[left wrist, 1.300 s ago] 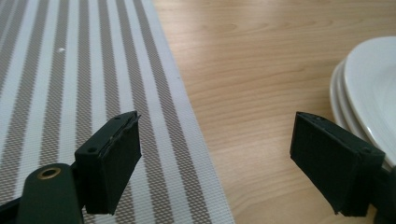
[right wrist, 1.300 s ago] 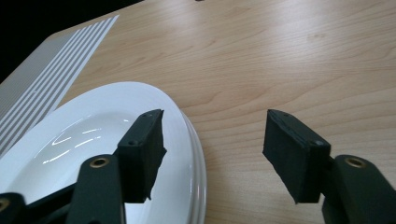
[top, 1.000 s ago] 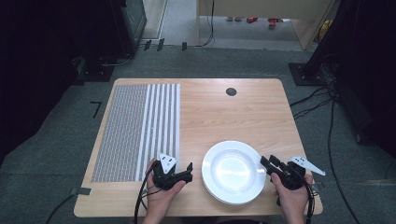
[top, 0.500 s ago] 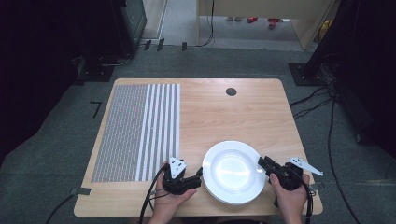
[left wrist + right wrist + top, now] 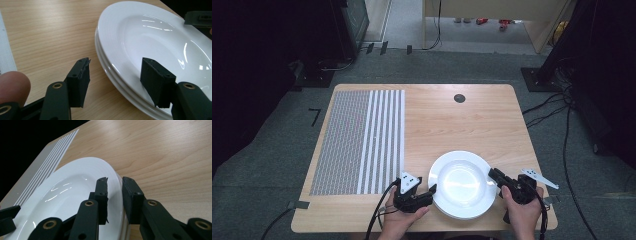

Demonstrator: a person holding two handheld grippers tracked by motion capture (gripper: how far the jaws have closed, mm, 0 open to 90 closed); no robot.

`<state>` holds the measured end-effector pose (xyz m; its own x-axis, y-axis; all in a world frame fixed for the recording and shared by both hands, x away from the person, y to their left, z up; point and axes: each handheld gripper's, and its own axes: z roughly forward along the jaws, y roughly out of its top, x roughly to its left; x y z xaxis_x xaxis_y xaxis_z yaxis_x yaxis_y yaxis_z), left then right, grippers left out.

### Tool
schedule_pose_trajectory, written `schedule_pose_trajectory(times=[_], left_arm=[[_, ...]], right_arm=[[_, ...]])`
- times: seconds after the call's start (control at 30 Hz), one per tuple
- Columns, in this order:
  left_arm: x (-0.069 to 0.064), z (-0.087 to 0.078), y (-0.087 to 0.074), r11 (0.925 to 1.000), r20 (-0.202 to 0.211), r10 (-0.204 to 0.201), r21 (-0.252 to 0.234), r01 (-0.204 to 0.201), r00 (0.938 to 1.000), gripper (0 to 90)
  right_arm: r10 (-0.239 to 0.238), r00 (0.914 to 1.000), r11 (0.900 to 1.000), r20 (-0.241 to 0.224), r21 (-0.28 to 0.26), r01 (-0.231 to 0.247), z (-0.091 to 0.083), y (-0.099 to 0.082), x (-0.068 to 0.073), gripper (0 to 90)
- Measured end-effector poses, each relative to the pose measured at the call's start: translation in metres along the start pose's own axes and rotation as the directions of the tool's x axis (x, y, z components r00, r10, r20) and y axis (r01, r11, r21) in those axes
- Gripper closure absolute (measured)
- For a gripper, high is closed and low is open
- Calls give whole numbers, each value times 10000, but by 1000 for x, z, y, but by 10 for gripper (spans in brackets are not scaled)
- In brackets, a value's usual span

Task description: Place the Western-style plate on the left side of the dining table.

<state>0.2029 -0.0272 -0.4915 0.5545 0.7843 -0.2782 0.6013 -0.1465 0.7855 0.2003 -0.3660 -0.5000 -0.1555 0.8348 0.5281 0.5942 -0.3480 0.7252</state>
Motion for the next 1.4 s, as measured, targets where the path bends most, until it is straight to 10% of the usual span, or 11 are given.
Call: schedule_pose_trajectory(times=[1.4], left_arm=[[-9,5,-5,9995,387,73,293,-84,9992,417]], right_arm=[[1549,9794,9877,-1299,413,-1507,-6,6,-12,766]])
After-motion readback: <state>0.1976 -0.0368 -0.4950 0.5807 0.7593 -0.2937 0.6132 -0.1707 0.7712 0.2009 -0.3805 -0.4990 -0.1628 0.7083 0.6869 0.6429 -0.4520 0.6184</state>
